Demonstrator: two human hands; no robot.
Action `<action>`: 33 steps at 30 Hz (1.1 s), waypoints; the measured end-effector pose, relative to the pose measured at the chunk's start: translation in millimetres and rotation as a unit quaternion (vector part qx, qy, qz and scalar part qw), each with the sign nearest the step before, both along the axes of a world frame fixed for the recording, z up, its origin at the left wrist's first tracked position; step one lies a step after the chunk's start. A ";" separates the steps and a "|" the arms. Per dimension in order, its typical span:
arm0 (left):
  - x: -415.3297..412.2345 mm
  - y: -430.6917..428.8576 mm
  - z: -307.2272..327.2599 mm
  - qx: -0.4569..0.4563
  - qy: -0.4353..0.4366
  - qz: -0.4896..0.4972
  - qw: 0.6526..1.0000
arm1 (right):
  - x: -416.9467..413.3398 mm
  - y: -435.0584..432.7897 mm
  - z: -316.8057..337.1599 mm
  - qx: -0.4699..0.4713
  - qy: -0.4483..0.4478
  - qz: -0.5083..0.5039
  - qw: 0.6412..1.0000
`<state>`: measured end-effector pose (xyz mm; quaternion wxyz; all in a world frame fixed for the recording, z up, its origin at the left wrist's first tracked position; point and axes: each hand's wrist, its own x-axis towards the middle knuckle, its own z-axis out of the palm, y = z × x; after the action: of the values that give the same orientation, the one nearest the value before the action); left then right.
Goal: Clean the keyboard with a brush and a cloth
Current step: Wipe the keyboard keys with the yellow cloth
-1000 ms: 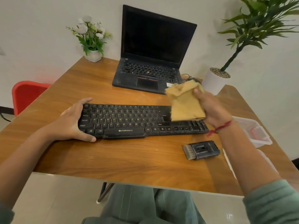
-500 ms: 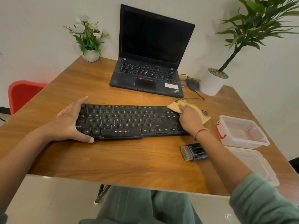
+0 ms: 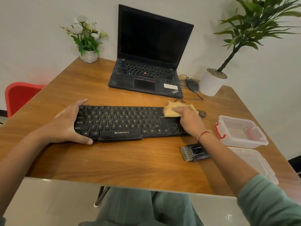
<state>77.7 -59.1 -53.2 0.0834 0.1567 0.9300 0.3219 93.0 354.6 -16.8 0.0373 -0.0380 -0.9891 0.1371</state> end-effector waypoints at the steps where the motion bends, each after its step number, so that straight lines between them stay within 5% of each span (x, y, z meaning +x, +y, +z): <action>1: 0.4 -0.3 0.0 -0.002 -0.002 0.001 1.000 | -2.6 9.7 2.7 0.012 0.005 -0.023 1.000; 8: 0.4 -1.6 -0.5 0.005 0.000 0.001 1.000 | 1.2 -4.9 -4.7 0.001 -0.023 0.020 1.000; 12: 1.2 -1.7 -1.1 0.009 -0.005 0.001 1.000 | -7.4 20.8 3.4 0.033 -0.037 -0.058 0.997; 17: 0.7 -1.8 -0.3 0.012 -0.001 0.001 1.000 | 8.6 3.6 -2.8 -0.001 -0.055 0.029 0.998; 21: 1.2 -1.3 -0.1 0.010 -0.004 0.000 1.000 | 5.4 27.9 11.0 0.009 -0.054 -0.068 0.996; 26: 2.8 -0.2 0.9 0.014 0.002 0.004 1.000 | 28.4 -8.2 1.9 -0.009 -0.054 0.019 0.998; 33: 3.9 1.7 1.2 0.012 0.002 0.008 1.000 | 20.1 4.3 21.4 0.008 -0.065 -0.077 0.995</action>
<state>81.6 -57.4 -52.0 0.0775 0.1509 0.9274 0.3333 113.1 358.9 4.7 -0.0159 -0.1229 -0.9847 0.1226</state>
